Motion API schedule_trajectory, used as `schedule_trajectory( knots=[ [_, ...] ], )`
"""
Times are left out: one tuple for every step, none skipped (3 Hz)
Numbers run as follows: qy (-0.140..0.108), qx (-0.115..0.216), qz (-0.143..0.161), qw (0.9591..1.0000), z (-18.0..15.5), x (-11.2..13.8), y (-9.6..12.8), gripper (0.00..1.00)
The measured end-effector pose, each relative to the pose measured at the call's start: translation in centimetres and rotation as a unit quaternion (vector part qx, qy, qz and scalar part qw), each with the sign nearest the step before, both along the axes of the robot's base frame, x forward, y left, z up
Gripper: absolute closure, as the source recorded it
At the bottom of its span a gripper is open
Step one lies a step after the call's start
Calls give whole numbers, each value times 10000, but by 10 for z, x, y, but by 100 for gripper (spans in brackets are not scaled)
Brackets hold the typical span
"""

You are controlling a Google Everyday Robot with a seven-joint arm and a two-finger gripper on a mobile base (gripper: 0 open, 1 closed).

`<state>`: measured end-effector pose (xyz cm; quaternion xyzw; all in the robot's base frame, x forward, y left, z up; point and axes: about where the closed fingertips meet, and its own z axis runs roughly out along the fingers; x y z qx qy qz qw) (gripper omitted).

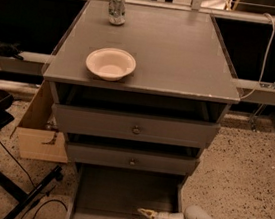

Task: Pick pepsi can from bottom drawer and place on counter

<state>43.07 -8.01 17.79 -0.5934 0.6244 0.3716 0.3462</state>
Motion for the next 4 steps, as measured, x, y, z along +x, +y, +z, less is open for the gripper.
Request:
schedule_trajectory(
  knots=[
    [355,103,41,9993,-12,-11,20,42],
    [627,296,18,9976,-19,-18,34,64],
    [660,322,15,9973,-20,-19,36,89],
    [614,326,-32,9976,-8,-23,36,100]
  ],
)
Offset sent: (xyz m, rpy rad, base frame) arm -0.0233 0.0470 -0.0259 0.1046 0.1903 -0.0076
